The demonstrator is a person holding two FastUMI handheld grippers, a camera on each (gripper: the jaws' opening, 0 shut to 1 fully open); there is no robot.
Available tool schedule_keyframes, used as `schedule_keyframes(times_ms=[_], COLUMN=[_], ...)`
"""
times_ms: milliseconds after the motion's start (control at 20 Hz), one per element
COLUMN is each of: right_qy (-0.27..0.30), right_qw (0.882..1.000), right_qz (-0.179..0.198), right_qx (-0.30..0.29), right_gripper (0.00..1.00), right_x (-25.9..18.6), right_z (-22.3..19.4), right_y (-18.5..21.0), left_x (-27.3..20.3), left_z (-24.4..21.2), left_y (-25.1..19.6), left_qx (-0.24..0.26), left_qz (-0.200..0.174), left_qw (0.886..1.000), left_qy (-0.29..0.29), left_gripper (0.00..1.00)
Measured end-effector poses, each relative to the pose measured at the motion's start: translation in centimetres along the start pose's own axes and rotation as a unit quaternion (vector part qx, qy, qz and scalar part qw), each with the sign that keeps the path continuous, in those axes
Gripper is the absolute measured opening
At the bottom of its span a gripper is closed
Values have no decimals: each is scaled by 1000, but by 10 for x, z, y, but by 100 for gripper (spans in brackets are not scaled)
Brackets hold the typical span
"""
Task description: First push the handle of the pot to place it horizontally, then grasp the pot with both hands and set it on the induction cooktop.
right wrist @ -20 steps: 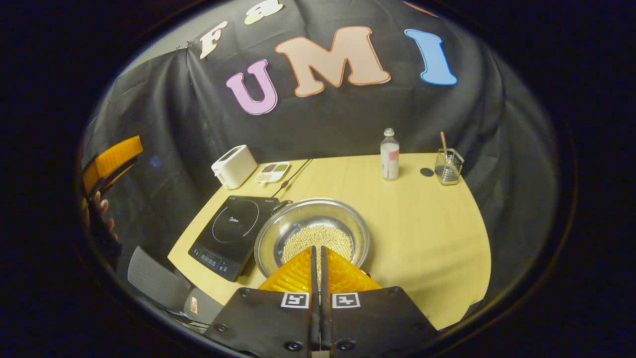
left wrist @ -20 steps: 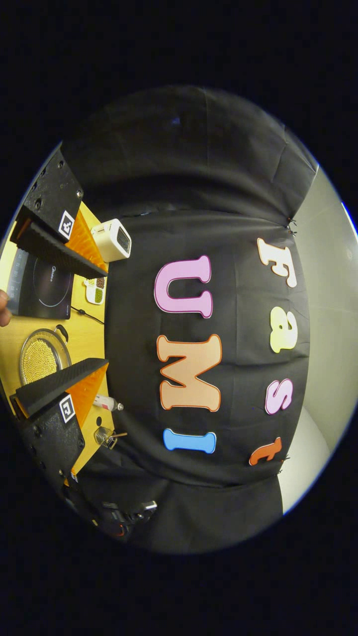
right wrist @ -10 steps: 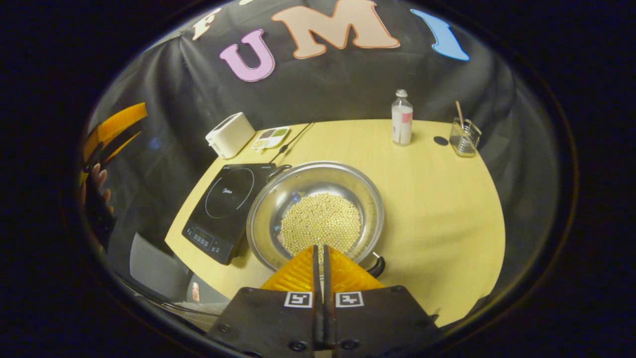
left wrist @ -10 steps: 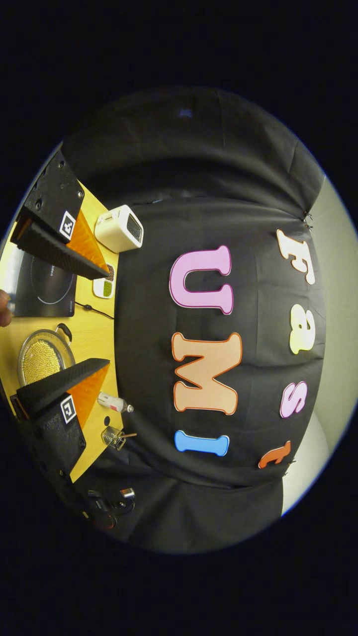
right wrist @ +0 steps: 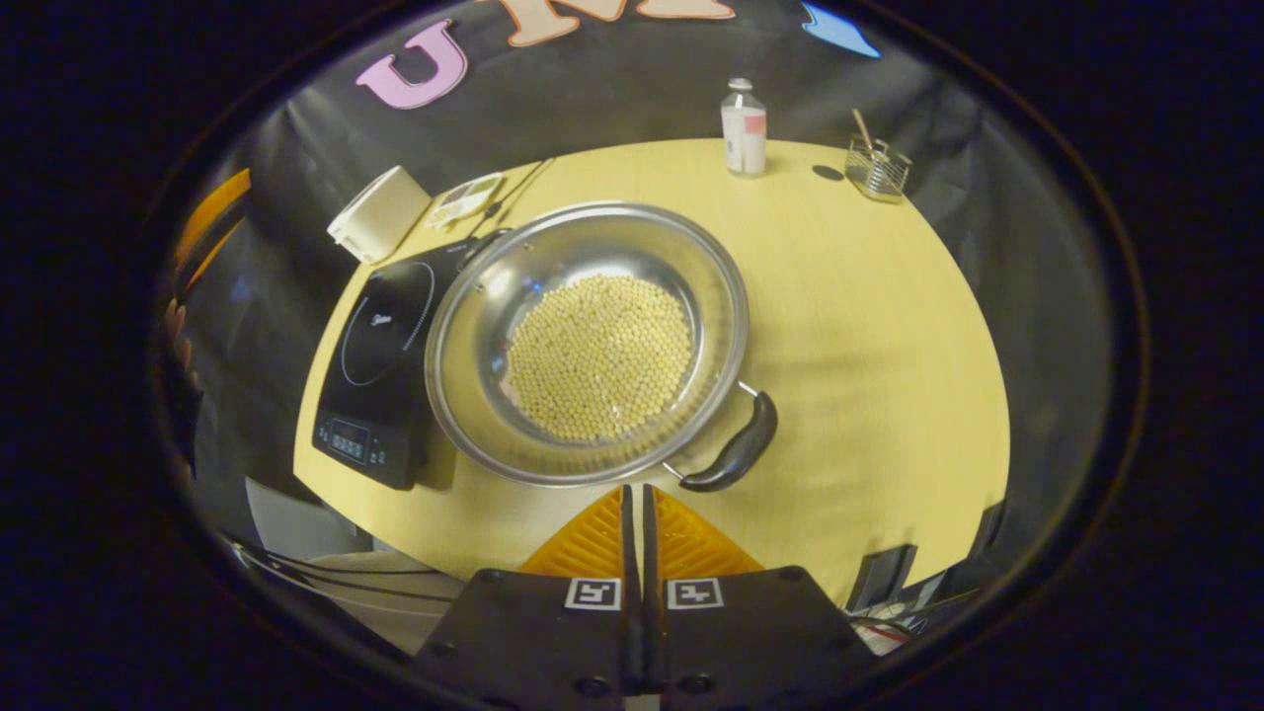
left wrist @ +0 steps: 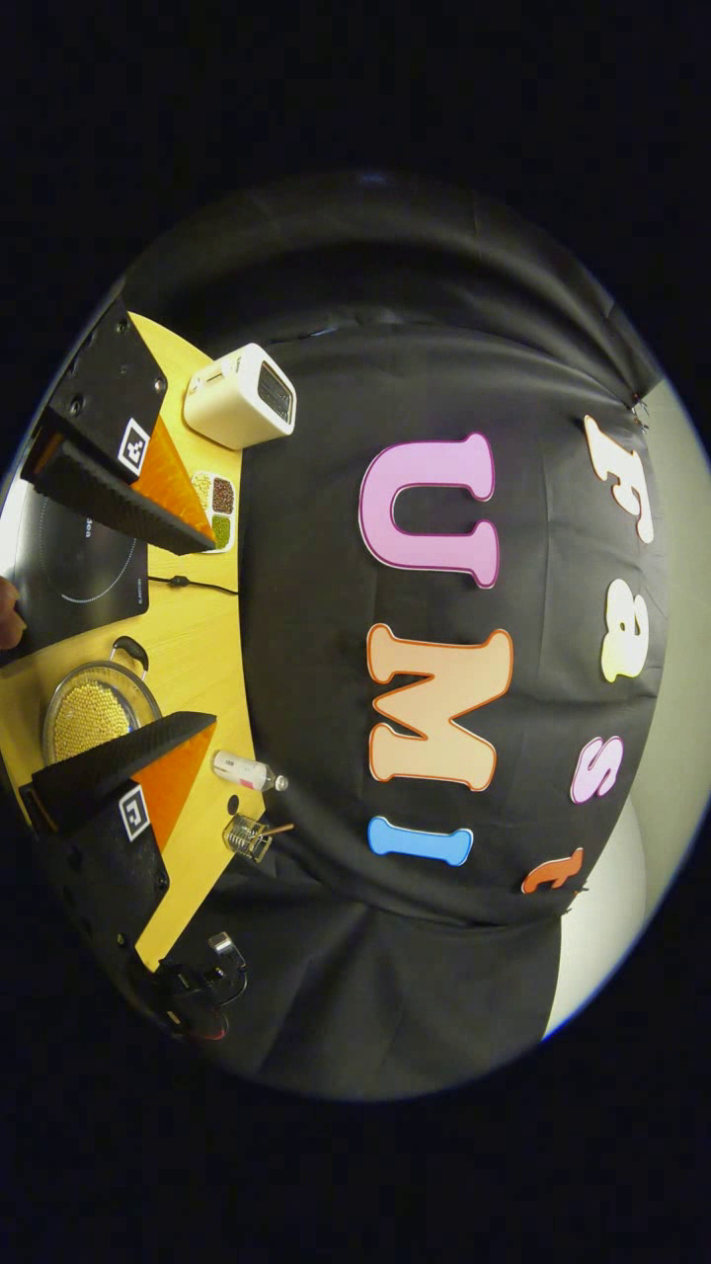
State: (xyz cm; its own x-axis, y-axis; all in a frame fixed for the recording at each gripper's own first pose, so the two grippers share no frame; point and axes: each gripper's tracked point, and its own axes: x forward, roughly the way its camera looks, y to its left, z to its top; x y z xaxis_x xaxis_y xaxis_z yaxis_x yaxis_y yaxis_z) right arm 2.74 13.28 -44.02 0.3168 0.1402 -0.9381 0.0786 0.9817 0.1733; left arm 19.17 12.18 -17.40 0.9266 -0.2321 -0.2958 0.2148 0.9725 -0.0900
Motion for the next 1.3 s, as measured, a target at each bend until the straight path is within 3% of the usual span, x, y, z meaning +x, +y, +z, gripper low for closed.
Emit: schedule_keyframes(times_ms=[300,1300], right_qy=[31,39], right_qw=[999,998], right_qz=[-16,-31], right_qx=[10,25], right_gripper=[3,3], right_x=[20,35], right_z=[-12,33], right_y=[-3,-50], left_x=[-1,-20], left_z=[-12,-28], left_y=[8,46], left_qx=[-17,-42], left_qz=[-8,64], left_qw=[1000,997], left_qy=[11,19], left_gripper=[98,98])
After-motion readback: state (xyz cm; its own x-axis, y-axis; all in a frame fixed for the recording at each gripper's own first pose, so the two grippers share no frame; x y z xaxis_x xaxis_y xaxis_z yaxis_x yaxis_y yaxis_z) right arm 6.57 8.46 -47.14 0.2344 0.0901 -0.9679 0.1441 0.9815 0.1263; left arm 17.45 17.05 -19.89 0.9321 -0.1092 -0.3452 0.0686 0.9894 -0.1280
